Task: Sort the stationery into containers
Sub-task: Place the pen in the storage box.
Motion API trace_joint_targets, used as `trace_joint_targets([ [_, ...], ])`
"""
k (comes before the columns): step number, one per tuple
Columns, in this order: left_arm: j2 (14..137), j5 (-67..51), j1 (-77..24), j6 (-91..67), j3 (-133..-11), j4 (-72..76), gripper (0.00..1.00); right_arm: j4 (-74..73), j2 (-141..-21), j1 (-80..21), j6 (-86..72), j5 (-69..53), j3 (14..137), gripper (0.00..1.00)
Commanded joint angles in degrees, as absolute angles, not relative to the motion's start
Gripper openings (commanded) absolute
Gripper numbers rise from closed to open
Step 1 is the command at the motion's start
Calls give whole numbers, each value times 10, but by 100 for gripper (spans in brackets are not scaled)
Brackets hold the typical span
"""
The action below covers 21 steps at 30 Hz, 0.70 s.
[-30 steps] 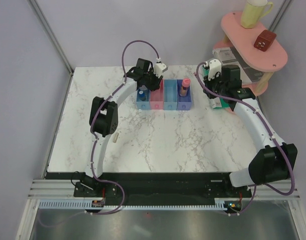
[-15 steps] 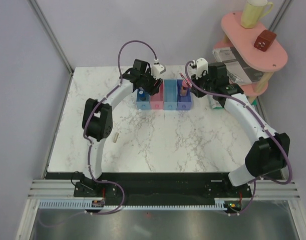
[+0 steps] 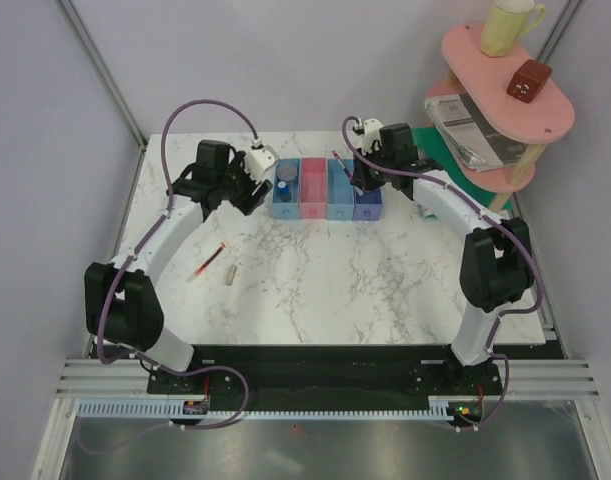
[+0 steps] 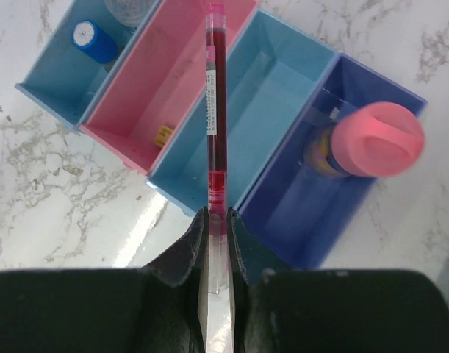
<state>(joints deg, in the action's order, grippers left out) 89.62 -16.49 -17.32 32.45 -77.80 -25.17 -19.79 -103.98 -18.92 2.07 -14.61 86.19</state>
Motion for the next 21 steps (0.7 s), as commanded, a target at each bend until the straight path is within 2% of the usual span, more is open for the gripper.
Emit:
trace_joint_targets([
  [1, 874, -166, -133, 386, -673, -278, 70, -139, -1074, -208, -25, -136, 910, 0],
  [8, 850, -194, -64, 440, -585, -275, 68, -108, -1150, -215, -59, -77, 948, 0],
  [15, 860, -204, -11, 476, -581, -275, 68, -97, -1201, -221, -61, -28, 976, 0],
  [21, 875, -215, 25, 502, -568, -276, 68, -82, -1201, -224, -54, -24, 951, 0],
])
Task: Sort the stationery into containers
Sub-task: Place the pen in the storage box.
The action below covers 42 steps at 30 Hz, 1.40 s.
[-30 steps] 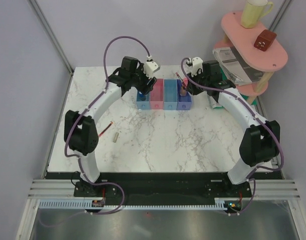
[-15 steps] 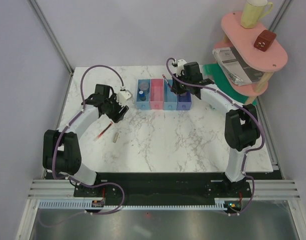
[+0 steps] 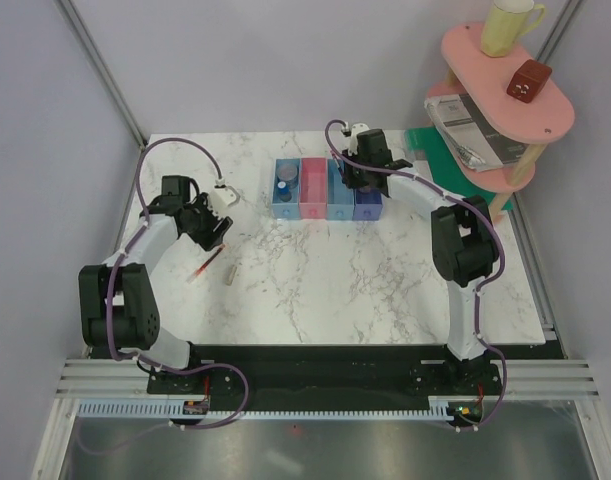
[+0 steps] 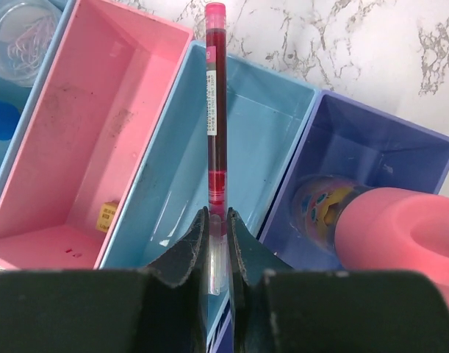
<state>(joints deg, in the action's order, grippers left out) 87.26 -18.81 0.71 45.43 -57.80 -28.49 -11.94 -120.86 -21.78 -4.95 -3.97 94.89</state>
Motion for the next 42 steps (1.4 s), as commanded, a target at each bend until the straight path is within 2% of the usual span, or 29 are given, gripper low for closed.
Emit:
trace_joint_targets([
  [1, 876, -221, 29, 508, -560, -274, 68, -79, -1196, -224, -54, -24, 947, 0],
  [21, 888, -264, 48, 528, -519, -277, 66, -73, -1135, -243, -39, -12, 861, 0],
  [24, 889, -265, 47, 530, -515, -276, 66, -74, -1133, -246, -35, -12, 863, 7],
  [25, 889, -265, 48, 532, -512, -276, 66, -75, -1133, -246, -32, -13, 864, 16],
  [31, 893, -274, 49, 530, -498, -273, 66, -82, -1129, -253, -25, -11, 868, 40],
  [34, 896, -278, 49, 528, -494, -272, 66, -82, -1126, -252, -22, -11, 865, 45],
  [42, 912, -269, 51, 531, -485, -251, 66, -86, -1111, -252, -17, -14, 866, 49],
])
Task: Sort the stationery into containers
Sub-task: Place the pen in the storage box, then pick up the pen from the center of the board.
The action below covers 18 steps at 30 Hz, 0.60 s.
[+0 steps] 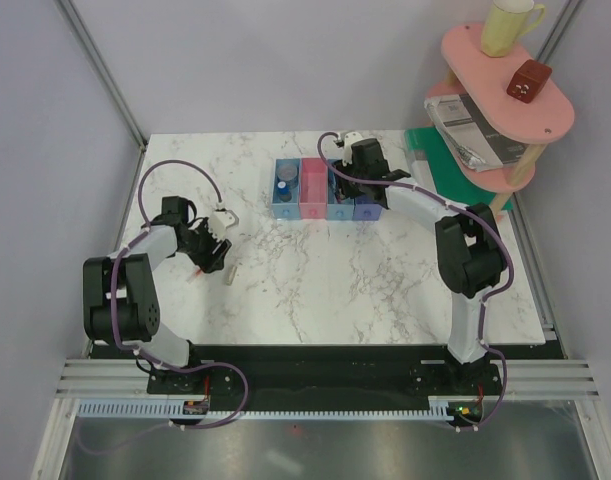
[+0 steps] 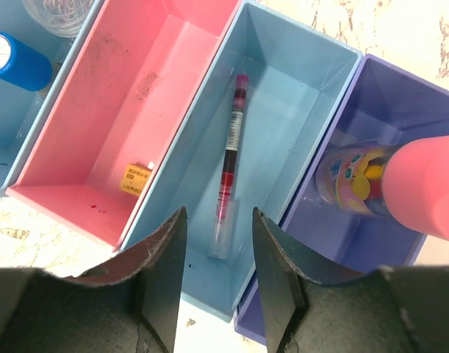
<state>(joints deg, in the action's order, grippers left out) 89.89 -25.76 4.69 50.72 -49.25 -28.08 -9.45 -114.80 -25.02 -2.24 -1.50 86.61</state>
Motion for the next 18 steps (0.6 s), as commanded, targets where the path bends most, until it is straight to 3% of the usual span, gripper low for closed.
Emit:
trace_joint_targets([
  [1, 916, -266, 50, 531, -483, -244, 65, -87, -1109, -252, -18, -16, 867, 49],
  [3, 922, -259, 51, 529, -477, -224, 65, -88, -1104, -253, -18, -18, 866, 49],
  [9, 941, -254, 52, 512, -486, -197, 49, -93, -1092, -254, -12, -22, 868, 49],
  [14, 949, -243, 51, 516, -489, -200, 19, -107, -1083, -264, -4, -38, 872, 48],
  [18, 945, -245, 52, 516, -485, -205, 3, -111, -1071, -282, 24, -40, 860, 48],
])
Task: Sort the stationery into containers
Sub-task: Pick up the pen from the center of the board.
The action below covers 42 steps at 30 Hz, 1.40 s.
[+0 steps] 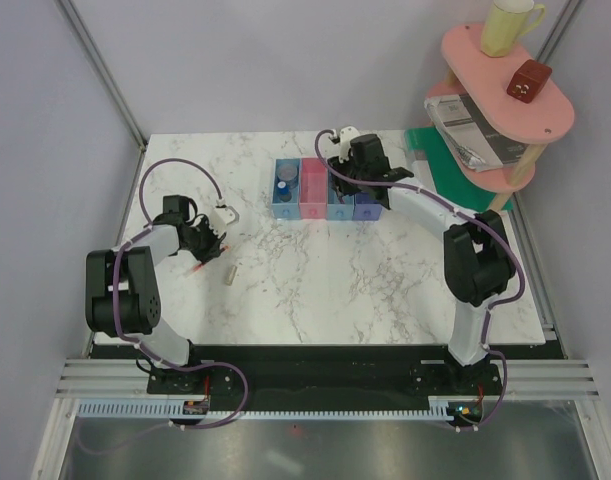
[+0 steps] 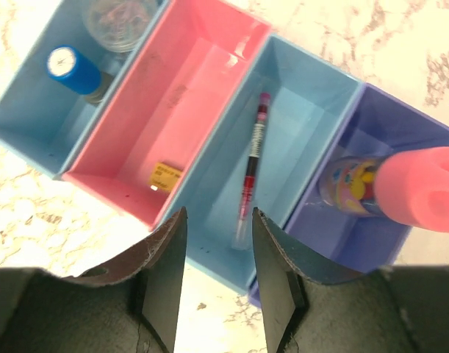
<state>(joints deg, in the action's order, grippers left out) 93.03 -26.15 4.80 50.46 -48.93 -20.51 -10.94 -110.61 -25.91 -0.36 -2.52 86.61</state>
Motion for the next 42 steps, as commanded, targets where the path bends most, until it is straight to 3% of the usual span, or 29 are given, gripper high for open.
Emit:
trace_joint_targets([
  [1, 943, -246, 52, 516, -483, -207, 2, -112, -1069, -286, 25, -40, 856, 48],
  [8, 902, -268, 51, 493, -514, -269, 2, -121, -1041, -293, 33, -41, 847, 48],
  [14, 834, -360, 50, 400, -644, -337, 2, -133, -1006, -293, 45, -56, 824, 49],
  [23, 873, -490, 14, 182, -832, -329, 2, -152, -955, -281, 50, -180, 804, 65],
  [30, 936, -538, -51, 5, -897, -189, 2, -143, -933, -238, 27, -345, 825, 68],
  [34, 962, -577, -76, -165, -901, -16, 2, -142, -933, -234, 31, -430, 852, 70],
  [42, 976, -580, -129, -351, -896, 141, 2, -133, -942, -235, 2, -501, 903, 72],
])
